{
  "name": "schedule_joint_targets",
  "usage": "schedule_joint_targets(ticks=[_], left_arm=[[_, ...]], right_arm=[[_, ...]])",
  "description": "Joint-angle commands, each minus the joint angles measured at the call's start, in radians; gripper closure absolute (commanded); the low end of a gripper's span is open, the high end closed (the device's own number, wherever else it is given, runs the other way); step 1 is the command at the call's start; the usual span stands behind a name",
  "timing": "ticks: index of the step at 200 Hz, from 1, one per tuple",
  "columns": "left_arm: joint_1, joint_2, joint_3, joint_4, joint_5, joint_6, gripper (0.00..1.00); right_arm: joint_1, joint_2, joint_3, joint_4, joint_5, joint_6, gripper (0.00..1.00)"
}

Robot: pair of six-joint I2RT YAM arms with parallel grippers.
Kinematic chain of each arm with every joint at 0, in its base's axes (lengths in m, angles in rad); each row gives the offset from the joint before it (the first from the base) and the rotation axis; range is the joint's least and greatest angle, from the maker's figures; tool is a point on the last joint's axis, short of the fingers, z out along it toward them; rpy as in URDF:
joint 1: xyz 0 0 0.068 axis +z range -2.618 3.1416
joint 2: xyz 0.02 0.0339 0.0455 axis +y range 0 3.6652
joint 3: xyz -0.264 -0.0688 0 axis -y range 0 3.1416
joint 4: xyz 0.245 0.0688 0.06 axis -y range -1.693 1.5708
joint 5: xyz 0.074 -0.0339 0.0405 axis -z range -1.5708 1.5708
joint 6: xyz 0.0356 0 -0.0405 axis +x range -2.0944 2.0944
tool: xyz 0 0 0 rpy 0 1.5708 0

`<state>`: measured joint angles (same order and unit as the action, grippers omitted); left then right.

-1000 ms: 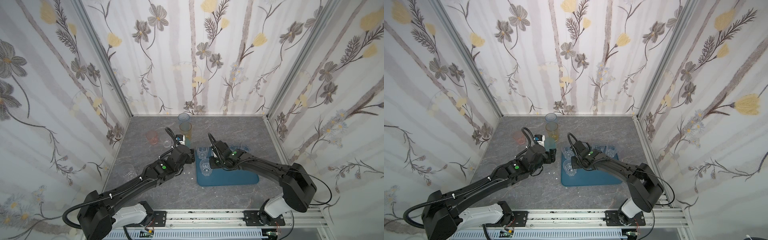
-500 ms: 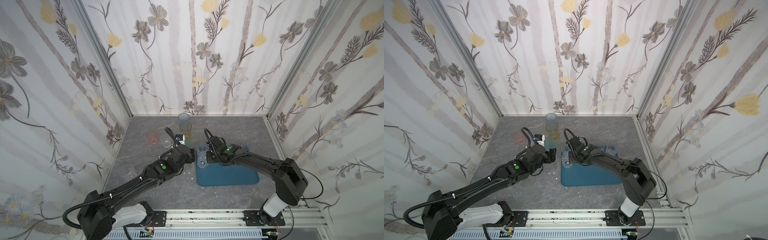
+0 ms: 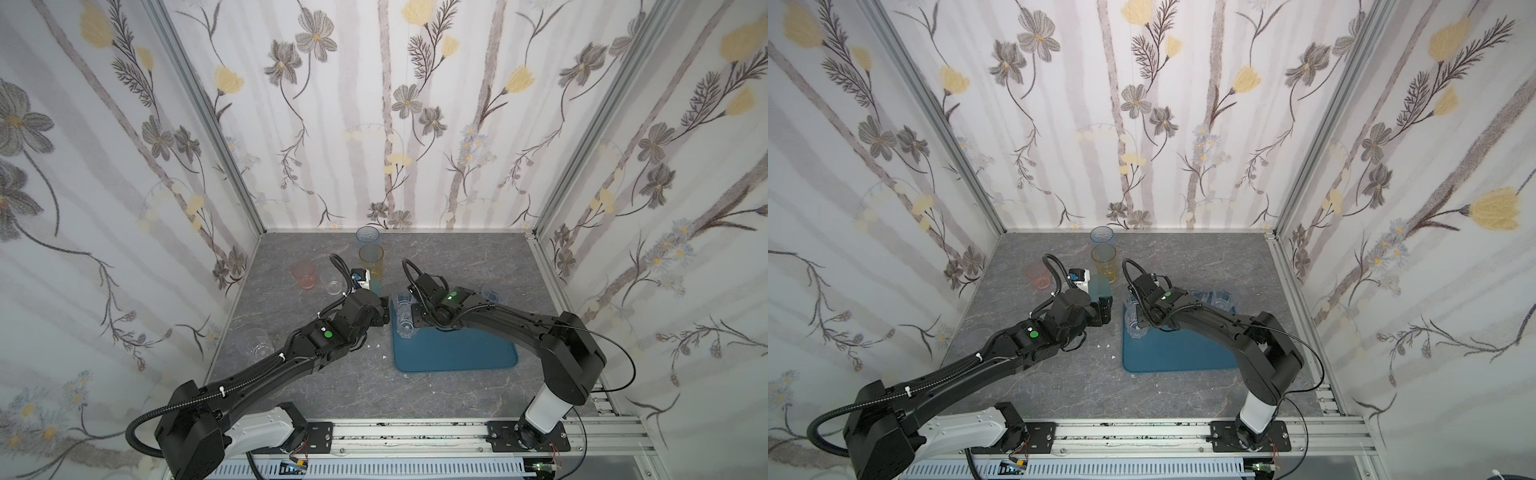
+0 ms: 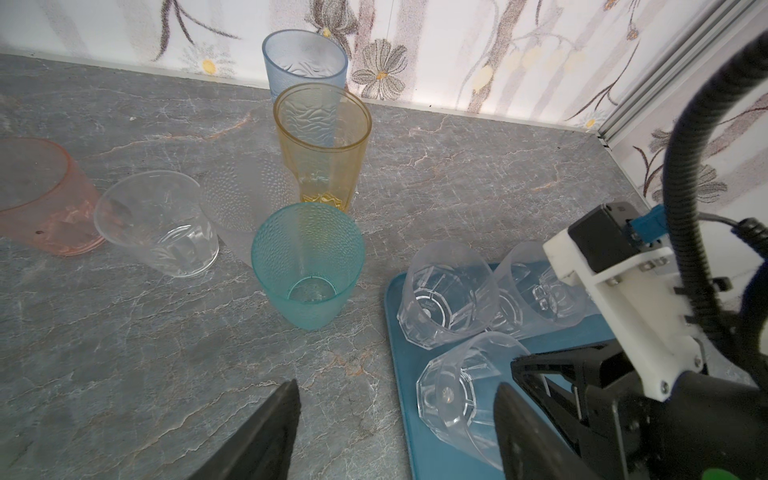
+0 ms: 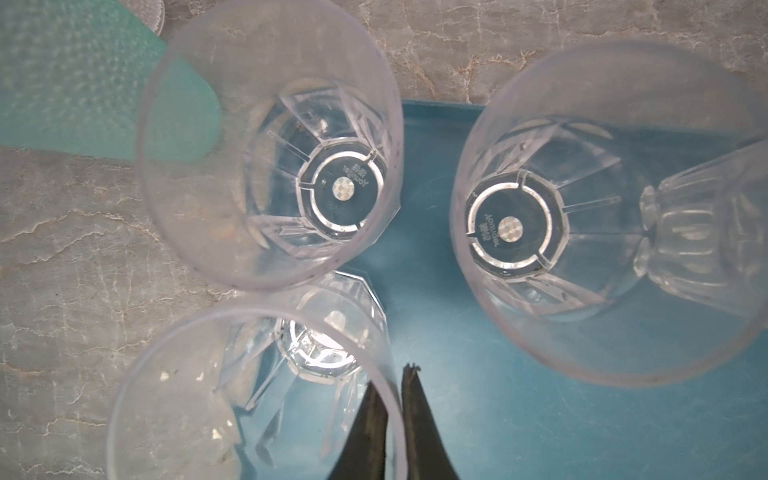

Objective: Place the glasses into the tray

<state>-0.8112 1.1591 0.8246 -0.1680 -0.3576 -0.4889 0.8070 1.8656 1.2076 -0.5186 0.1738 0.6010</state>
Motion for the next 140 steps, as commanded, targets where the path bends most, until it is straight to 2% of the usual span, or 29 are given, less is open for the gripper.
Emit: schedule_joint_targets(ticks=[1, 22, 80, 98, 122, 140], left_arm=[[0.003, -0.011, -0.003, 0.027, -0.022, 0.013, 0.24], [0.006, -0.016, -0.005, 0.027, -0.023, 0.015, 0.24], [0.023, -0.057, -0.013, 0.025, -0.038, 0.041, 0.24], [0.036, -0.078, -0.013, 0.013, -0.056, 0.063, 0.21], [0.103, -0.124, 0.011, -0.058, -0.030, 0.070, 0.18], [0.172, -0.139, 0.047, -0.178, 0.002, 0.063, 0.18]], right_arm=[[0.004, 0.010, 0.016, -0.003, 0.004, 0.004, 0.87], [0.005, 0.012, 0.023, -0.009, -0.002, 0.005, 0.84], [0.007, -0.004, 0.046, -0.032, 0.003, 0.008, 0.69], [0.008, -0.026, 0.060, -0.036, 0.006, 0.013, 0.64], [-0.003, -0.090, 0.064, -0.015, 0.010, 0.029, 0.58], [-0.007, -0.179, 0.018, 0.066, 0.048, 0.037, 0.56]])
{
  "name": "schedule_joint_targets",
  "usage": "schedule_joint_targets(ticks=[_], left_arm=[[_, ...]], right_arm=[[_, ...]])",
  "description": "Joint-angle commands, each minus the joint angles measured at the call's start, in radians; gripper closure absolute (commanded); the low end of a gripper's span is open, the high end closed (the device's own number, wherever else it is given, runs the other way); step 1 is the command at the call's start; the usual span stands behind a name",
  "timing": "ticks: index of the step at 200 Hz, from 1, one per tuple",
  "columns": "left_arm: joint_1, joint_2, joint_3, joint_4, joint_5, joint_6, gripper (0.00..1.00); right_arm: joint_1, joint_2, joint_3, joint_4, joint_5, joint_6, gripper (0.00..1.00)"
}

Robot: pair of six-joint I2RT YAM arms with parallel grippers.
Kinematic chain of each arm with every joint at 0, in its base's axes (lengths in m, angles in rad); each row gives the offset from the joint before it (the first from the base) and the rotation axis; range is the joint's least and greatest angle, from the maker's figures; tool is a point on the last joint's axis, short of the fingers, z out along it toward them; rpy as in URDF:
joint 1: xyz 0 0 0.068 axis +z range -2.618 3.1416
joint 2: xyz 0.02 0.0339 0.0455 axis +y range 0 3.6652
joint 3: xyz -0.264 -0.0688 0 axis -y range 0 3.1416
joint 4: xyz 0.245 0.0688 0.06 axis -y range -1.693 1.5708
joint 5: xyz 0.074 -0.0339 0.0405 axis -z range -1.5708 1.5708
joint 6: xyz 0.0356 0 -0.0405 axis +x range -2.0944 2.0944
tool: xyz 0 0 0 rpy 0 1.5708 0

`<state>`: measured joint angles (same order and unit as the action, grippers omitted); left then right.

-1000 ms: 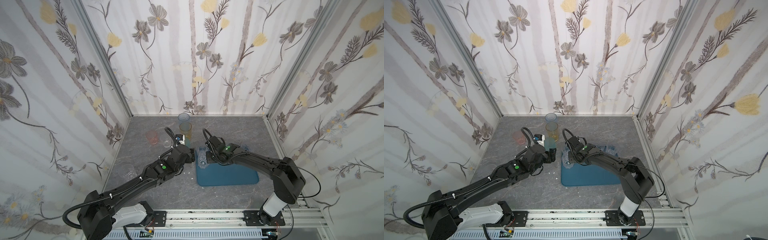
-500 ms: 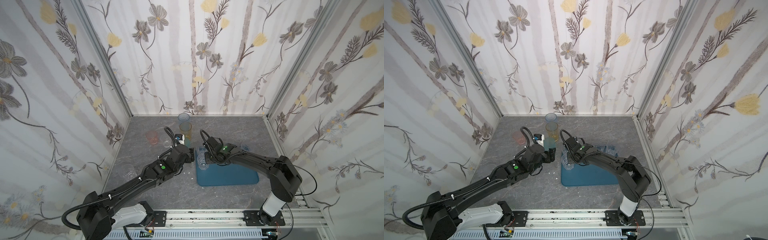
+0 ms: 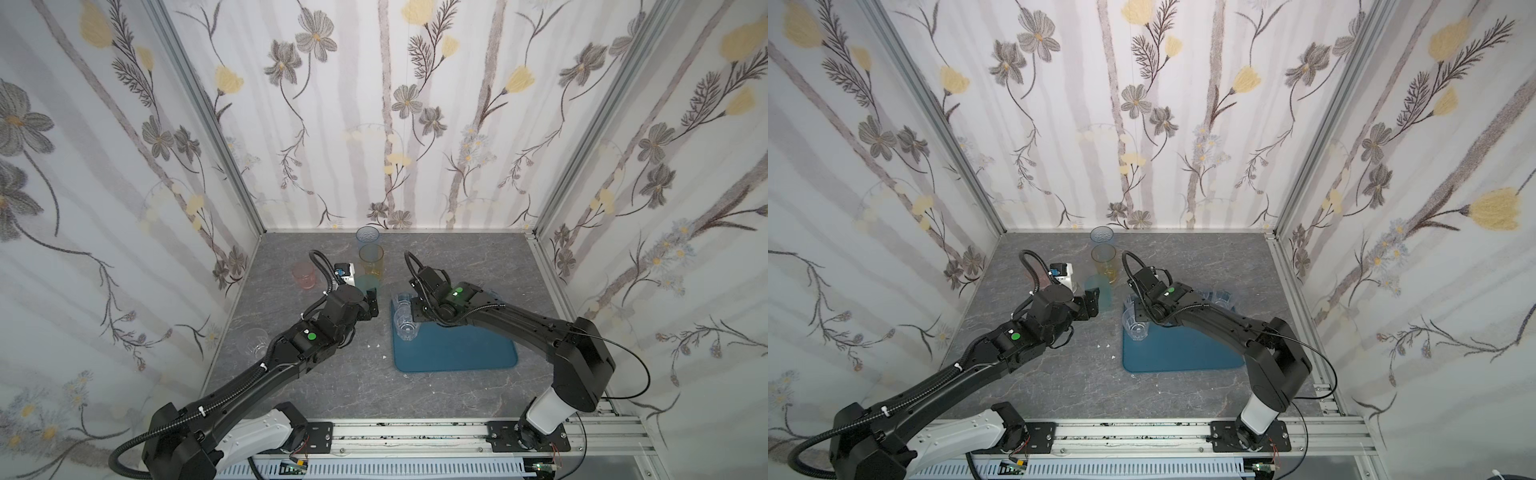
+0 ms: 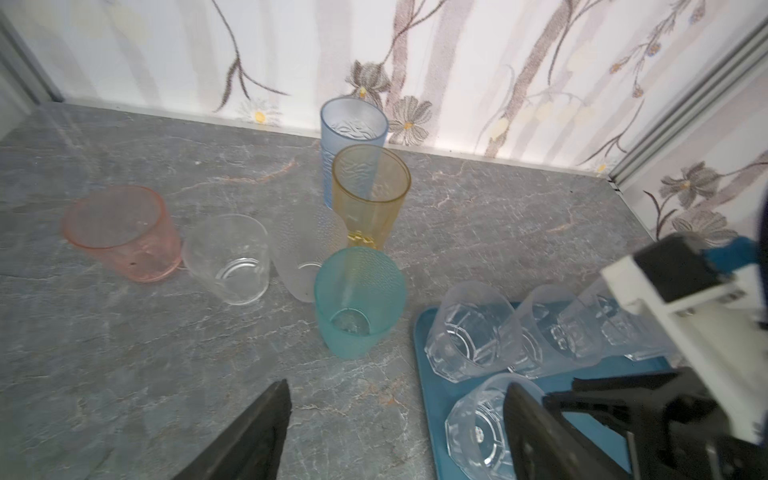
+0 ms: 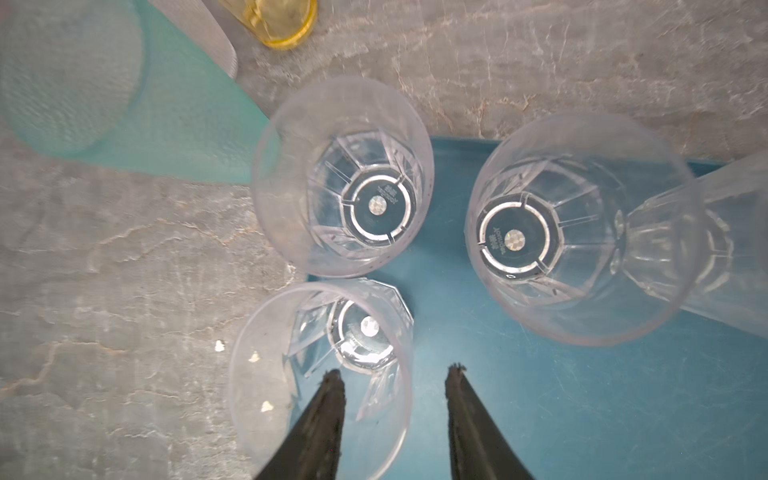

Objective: Place the glasses into the tray

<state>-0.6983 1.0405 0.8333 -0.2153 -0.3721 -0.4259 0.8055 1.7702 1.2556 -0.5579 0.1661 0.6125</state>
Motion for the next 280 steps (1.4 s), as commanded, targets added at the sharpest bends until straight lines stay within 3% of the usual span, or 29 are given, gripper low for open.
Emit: schedule_joint_targets(ticks=[1, 40, 81, 118, 159, 216, 251, 280], left_arm=[[0.062, -0.020, 0.041, -0.139, 0.017, -0.001, 0.18], [0.232, -0.046, 0.055, -0.426, 0.002, -0.104, 0.21], [0.412, -0.199, -0.081, -0.458, -0.045, -0.239, 0.15], [0.621, -0.067, -0.080, -0.460, -0.090, -0.246, 0.12], [0.688, 0.004, -0.069, -0.429, -0.176, -0.199, 0.10], [0.894, 0.024, -0.159, -0.257, 0.000, -0.070, 0.15], [0.904, 0.100, -0.158, -0.193, 0.102, -0.034, 0.22], [0.905, 0.124, -0.152, -0.179, 0.113, -0.002, 0.29]], right_arm=[[-0.006, -0.087, -0.031, 0.108, 0.058, 0.026, 0.56], [-0.025, -0.110, -0.053, 0.125, 0.061, 0.023, 0.54], [-0.024, -0.098, -0.089, 0.168, 0.019, 0.033, 0.54], [-0.029, -0.101, -0.111, 0.184, 0.007, 0.013, 0.54], [-0.040, -0.102, -0.102, 0.173, -0.002, -0.016, 0.54], [-0.043, -0.089, -0.100, 0.184, -0.019, -0.017, 0.54], [-0.045, -0.084, -0.107, 0.188, -0.017, -0.022, 0.54], [-0.045, -0.085, -0.117, 0.197, -0.019, -0.018, 0.54]])
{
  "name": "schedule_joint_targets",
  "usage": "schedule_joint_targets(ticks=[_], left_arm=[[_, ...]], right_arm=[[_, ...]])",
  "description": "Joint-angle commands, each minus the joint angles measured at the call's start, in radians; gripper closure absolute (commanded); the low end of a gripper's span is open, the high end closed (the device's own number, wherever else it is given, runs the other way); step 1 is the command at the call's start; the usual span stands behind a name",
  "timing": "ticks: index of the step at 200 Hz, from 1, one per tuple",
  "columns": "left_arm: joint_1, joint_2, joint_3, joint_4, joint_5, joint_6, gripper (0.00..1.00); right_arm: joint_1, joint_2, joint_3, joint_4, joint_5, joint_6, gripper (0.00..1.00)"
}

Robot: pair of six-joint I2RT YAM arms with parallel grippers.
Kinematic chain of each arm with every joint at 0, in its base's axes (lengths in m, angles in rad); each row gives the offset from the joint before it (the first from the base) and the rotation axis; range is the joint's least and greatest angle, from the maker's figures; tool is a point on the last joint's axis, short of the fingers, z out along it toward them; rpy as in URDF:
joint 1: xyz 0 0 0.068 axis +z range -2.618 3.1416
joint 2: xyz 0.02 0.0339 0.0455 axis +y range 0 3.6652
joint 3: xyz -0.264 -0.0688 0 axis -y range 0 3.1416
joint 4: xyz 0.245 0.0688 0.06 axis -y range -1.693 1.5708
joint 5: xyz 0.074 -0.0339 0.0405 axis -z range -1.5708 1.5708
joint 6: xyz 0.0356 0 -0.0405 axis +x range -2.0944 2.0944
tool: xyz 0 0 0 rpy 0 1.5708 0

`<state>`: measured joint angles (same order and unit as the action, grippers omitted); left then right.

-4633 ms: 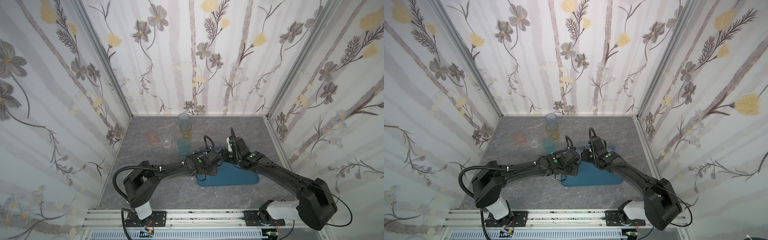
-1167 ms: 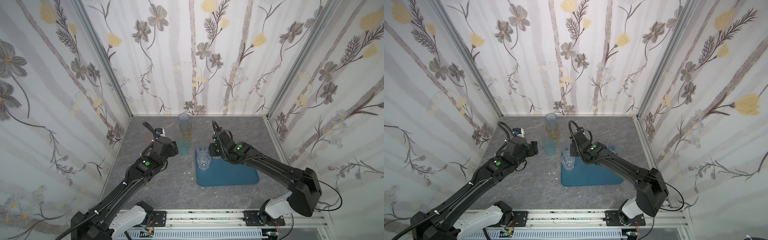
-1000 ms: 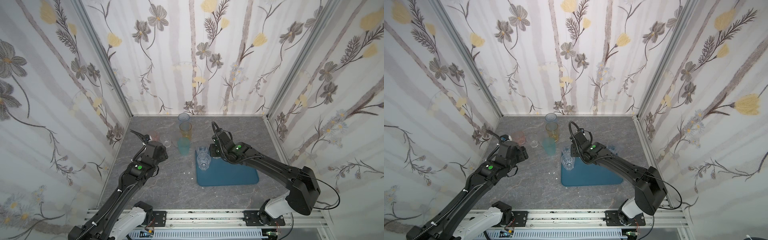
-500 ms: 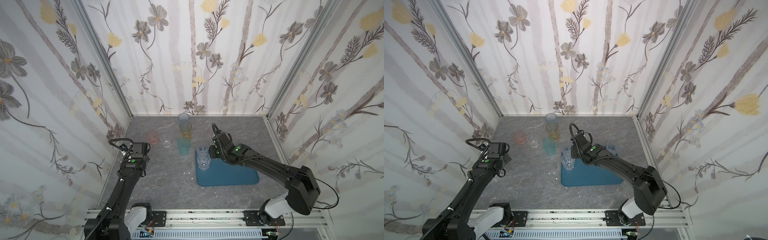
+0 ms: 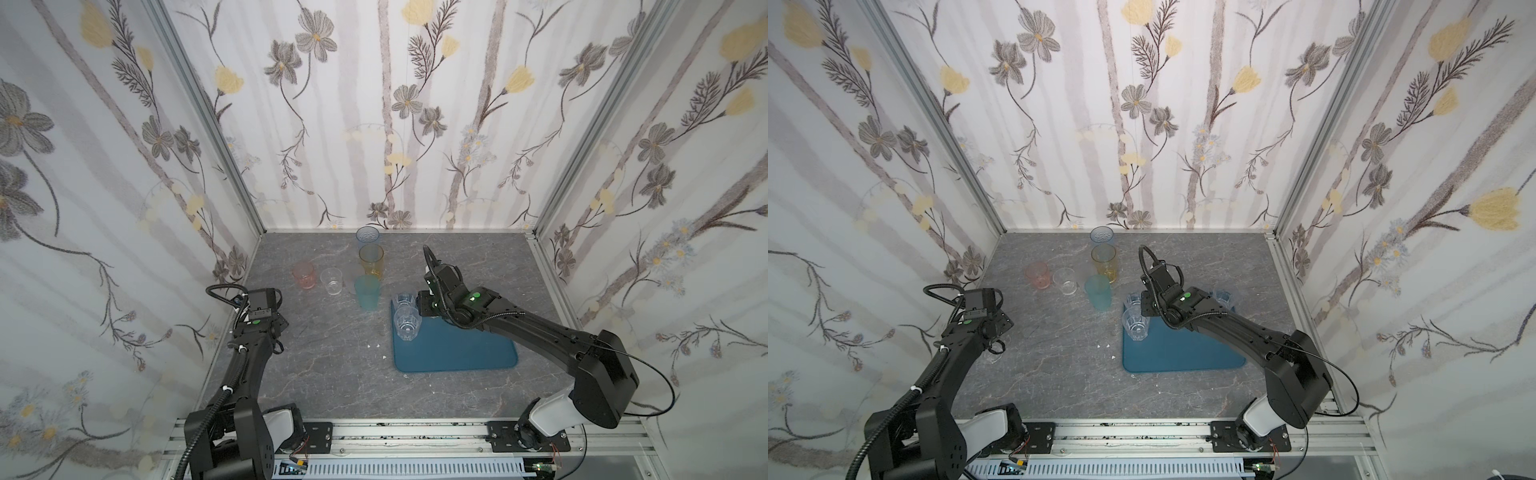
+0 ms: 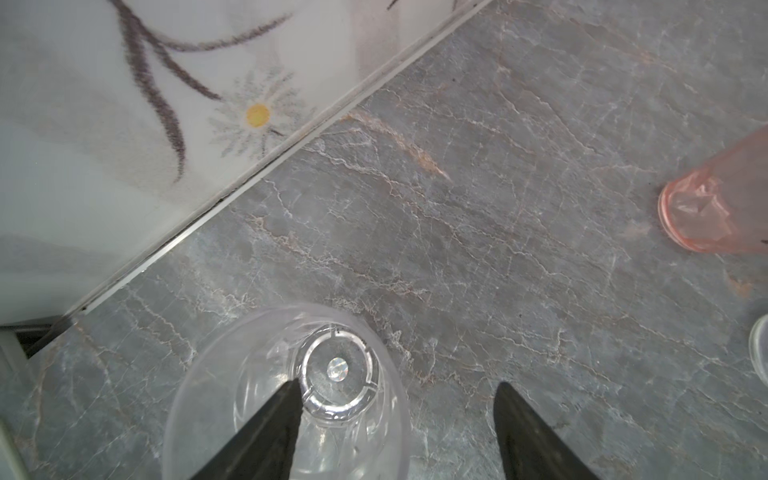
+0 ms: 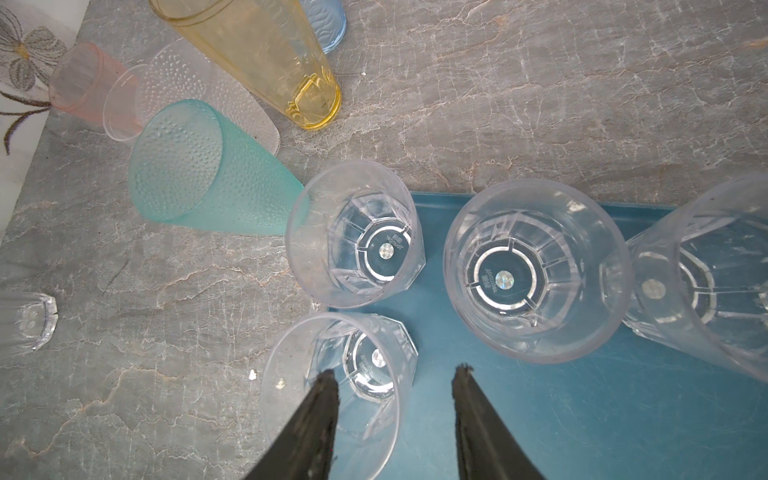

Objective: Place the glasses into the tray

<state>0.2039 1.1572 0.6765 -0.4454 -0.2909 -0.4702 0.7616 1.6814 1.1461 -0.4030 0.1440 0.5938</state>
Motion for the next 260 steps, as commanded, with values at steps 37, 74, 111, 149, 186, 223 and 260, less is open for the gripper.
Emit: schedule_joint_targets(ticks=[37, 74, 111, 149, 186, 223, 260], left_arm=[[0.002, 0.032, -0.013, 0.073, 0.058, 0.056, 0.45], [0.002, 0.073, -0.002, 0.071, 0.062, 0.056, 0.77], [0.000, 0.071, 0.004, 0.069, 0.114, 0.066, 1.00], [-0.115, -0.051, 0.069, -0.016, 0.180, 0.000, 1.00], [-0.469, -0.088, 0.136, -0.125, 0.114, -0.174, 1.00], [-0.807, -0.027, 0.126, -0.142, 0.083, -0.371, 1.00], [-1.011, 0.093, 0.219, -0.140, 0.056, -0.432, 1.00]], right_arm=[[-0.001, 0.011, -0.012, 0.052, -0.008, 0.005, 0.54], [-0.001, 0.005, -0.013, 0.054, -0.007, 0.007, 0.54], [-0.001, -0.012, -0.034, 0.061, 0.001, 0.012, 0.54], [0.000, -0.032, -0.048, 0.059, 0.021, 0.018, 0.54], [-0.001, -0.027, -0.036, 0.063, 0.012, 0.032, 0.54], [0.006, -0.018, -0.025, 0.063, -0.006, 0.045, 0.54], [0.021, 0.003, -0.026, 0.067, -0.024, 0.053, 0.54]])
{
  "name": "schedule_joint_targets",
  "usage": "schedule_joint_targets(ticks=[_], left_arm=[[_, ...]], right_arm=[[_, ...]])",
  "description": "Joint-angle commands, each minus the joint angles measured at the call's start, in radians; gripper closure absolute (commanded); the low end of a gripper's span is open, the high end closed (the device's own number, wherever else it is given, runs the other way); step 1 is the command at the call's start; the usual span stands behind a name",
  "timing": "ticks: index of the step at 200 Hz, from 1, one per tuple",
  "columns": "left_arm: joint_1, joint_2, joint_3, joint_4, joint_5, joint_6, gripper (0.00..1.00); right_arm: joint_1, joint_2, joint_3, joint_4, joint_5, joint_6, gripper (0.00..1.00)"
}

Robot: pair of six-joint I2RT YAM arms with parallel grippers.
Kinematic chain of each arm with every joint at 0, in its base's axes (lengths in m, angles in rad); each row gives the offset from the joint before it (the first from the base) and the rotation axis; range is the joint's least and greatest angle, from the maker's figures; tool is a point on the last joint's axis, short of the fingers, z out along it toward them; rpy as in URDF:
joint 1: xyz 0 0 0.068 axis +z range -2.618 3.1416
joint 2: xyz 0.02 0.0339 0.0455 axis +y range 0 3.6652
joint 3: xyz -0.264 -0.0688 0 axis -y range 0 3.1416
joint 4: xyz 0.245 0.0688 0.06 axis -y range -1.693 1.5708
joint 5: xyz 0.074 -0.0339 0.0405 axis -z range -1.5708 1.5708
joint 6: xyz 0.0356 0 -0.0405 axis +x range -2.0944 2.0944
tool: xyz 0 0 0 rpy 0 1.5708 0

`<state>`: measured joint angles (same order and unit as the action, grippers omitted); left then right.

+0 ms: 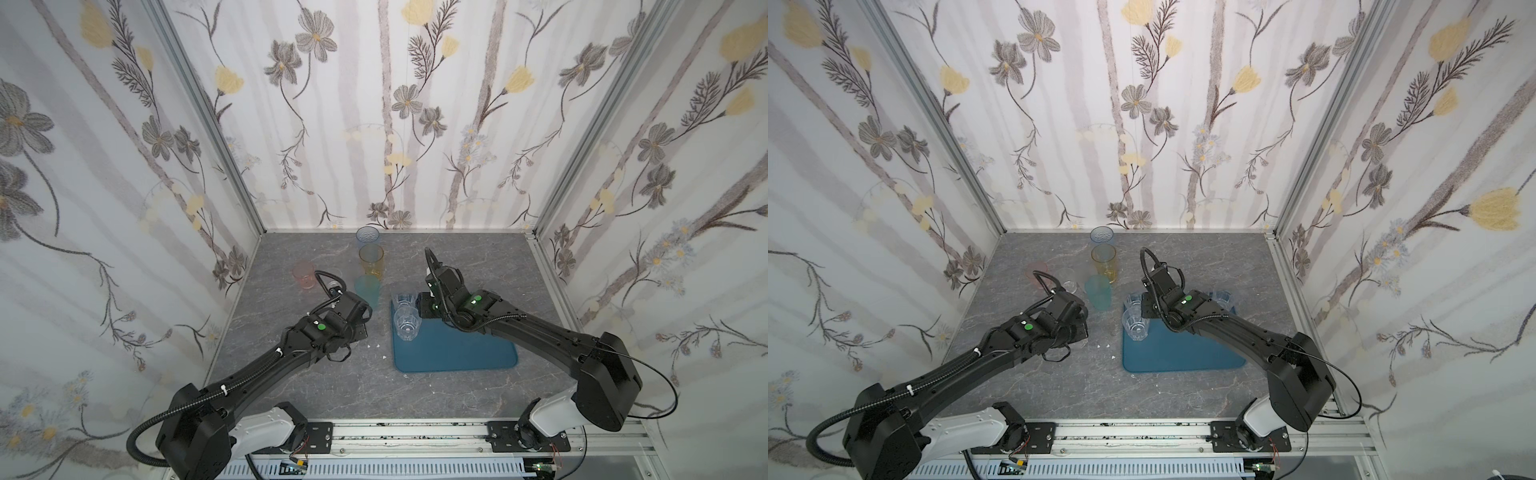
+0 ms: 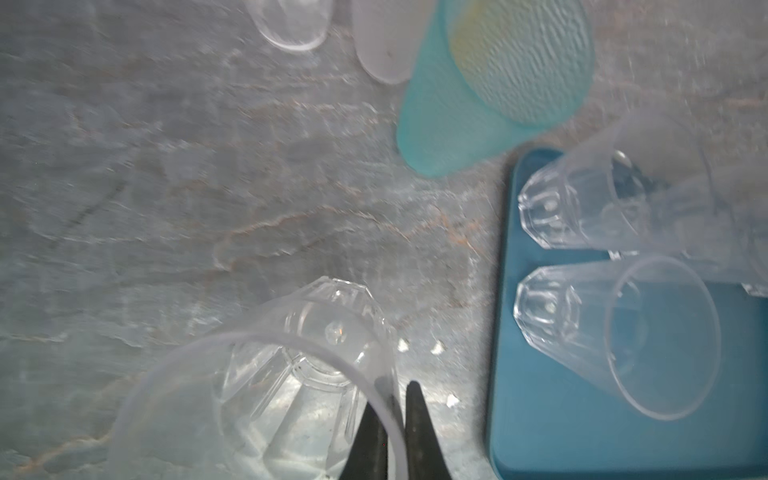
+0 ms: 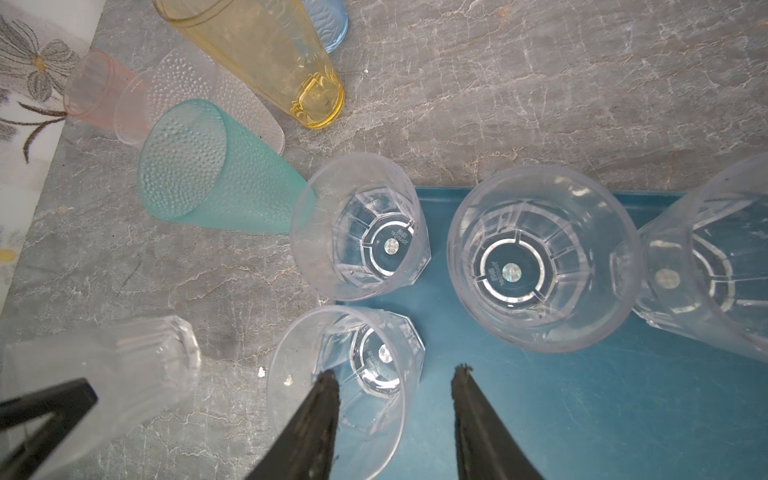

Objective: Place the glasses into the tray

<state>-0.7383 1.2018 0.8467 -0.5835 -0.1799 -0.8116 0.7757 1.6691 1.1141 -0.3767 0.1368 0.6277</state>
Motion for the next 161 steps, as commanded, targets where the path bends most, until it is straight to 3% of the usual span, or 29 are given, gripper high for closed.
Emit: schedule_joint_targets(ticks=[1, 73, 127, 161], left_arm=[[-0.071, 0.050, 0.051, -0.002, -0.057, -0.090, 1.00], [-0.084, 0.140, 0.038, 0.066, -0.018, -0.023, 0.98], [-0.084, 0.128, 0.077, 0.102, 0.031, 0.022, 0.73], [-0.055, 0.034, 0.135, 0.099, 0.065, 0.111, 0.60]], right_arm=[[0.008, 0.015, 0.006, 0.041, -0.017, 0.019, 0.54], [0.030, 0.026, -0.010, 0.051, -0.040, 0.032, 0.54], [0.038, 0.023, -0.002, 0.047, -0.037, 0.034, 0.54], [0.038, 0.013, 0.014, 0.030, -0.037, 0.035, 0.54]])
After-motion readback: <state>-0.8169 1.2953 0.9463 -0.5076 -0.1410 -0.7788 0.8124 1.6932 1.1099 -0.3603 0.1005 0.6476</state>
